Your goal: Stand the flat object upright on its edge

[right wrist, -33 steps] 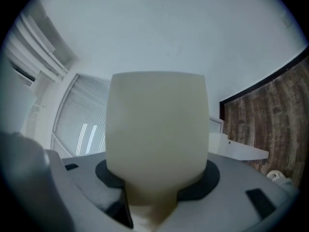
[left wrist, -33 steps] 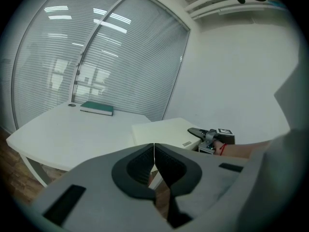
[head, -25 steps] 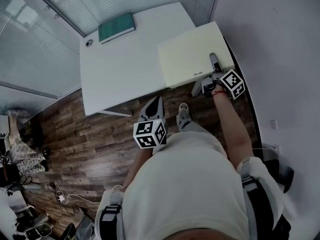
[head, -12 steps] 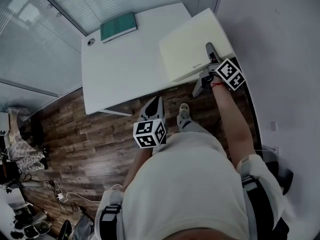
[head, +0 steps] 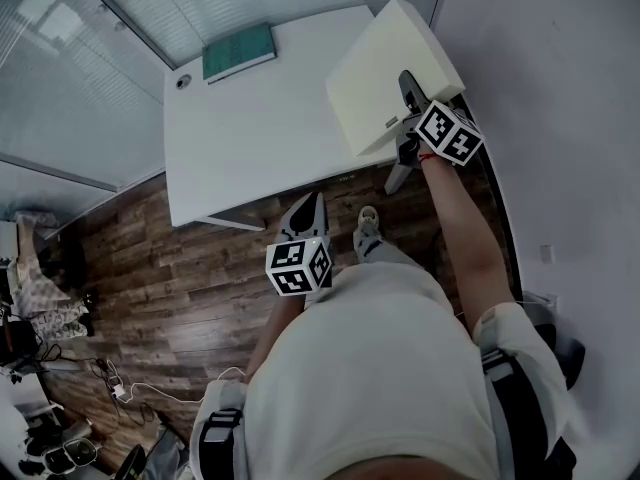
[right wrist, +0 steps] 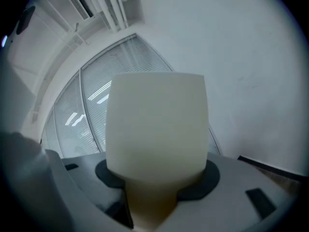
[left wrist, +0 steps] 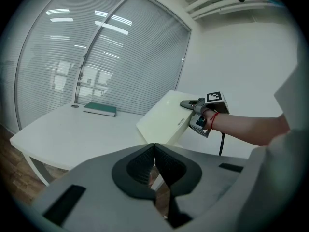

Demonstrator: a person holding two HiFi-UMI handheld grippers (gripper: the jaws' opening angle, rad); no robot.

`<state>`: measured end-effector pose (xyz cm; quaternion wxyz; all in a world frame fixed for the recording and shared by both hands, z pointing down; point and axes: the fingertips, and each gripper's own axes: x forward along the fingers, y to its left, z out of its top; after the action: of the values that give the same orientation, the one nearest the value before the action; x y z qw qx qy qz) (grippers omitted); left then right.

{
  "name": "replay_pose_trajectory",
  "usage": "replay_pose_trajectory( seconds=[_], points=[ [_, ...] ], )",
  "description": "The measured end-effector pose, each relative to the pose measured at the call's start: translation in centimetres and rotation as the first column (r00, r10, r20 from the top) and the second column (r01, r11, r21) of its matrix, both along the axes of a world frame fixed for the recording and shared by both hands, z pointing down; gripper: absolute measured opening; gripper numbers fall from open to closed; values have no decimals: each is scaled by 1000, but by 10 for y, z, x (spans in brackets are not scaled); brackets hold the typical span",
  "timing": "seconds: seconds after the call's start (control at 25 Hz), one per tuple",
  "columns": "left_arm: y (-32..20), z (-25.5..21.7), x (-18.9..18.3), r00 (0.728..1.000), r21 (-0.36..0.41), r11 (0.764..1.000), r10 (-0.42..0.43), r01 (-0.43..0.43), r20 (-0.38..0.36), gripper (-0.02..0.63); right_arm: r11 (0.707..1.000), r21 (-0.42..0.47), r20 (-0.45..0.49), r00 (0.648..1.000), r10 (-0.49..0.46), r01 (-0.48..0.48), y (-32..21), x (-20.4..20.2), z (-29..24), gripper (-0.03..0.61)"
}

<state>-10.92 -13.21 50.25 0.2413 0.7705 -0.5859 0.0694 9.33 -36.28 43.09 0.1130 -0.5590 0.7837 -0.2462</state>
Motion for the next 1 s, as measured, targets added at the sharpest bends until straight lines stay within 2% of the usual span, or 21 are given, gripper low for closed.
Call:
replay_pose_trajectory(
  seconds=[0.32,0.6,1.0],
  points=[
    [2,-2,1,1000,-2,1000,-1,1,-3,23,997,63,-193,981,-21,34,-3,-19,-19,261],
    [1,-1,4,1000,-4,1000,3,-3,-3,23,989,125,-376,926,-26,79,-11,-40,-29,262],
    [-1,3,3,1000,-12,1000,-1,1,-1,23,982,156,-511,859,-13,107,-24,-63,-26,262]
  ],
)
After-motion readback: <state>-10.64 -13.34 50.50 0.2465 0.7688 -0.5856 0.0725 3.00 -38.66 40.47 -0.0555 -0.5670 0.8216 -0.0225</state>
